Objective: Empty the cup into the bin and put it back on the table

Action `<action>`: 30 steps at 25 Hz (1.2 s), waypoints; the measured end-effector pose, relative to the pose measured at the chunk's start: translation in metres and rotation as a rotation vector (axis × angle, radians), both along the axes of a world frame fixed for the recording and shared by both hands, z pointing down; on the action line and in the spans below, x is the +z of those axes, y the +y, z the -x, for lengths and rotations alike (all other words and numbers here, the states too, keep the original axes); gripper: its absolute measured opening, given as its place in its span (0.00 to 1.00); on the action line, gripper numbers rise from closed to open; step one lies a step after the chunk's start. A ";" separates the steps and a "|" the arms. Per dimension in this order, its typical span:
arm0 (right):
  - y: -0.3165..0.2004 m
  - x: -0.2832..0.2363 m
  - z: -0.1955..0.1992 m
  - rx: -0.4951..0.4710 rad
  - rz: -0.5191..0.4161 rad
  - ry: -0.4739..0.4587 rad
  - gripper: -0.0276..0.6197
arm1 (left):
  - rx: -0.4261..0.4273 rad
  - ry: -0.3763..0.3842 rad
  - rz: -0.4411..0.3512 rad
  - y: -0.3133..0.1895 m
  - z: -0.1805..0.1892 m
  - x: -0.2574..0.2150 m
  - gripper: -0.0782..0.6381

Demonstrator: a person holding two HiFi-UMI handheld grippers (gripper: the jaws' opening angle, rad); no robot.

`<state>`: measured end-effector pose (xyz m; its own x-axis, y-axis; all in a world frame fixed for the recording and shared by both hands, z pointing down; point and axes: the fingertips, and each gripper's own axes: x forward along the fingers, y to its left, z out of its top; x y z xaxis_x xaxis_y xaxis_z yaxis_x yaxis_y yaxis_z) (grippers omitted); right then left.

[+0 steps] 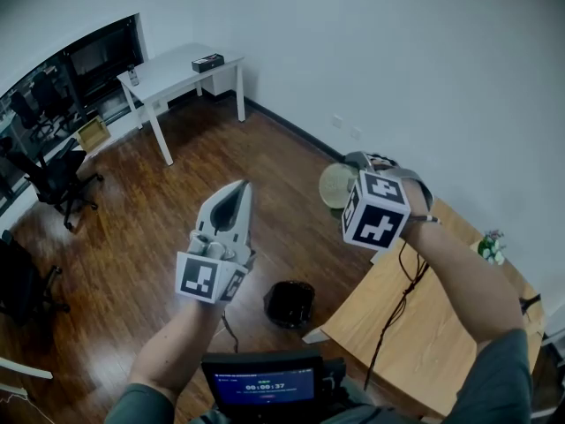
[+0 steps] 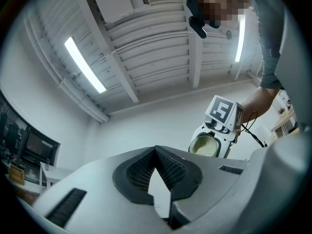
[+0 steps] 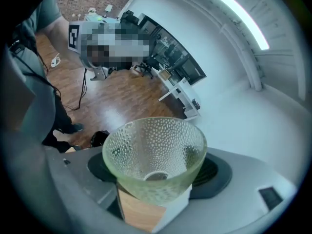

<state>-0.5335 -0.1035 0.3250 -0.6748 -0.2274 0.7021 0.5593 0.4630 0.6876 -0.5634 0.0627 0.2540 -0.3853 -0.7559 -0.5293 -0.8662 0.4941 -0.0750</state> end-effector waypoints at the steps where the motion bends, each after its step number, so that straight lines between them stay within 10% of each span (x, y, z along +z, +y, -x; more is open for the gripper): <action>1: 0.001 0.000 0.000 0.008 0.031 -0.005 0.66 | 0.000 0.000 0.000 0.000 0.000 0.000 0.11; 30: 0.021 0.010 0.005 0.195 0.696 -0.180 0.66 | 0.046 0.023 0.011 0.008 0.008 0.014 0.11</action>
<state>-0.5386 -0.0828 0.3353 -0.7861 0.1017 0.6097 0.3286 0.9042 0.2728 -0.5715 0.0703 0.2679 -0.3620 -0.7788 -0.5122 -0.8896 0.4529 -0.0599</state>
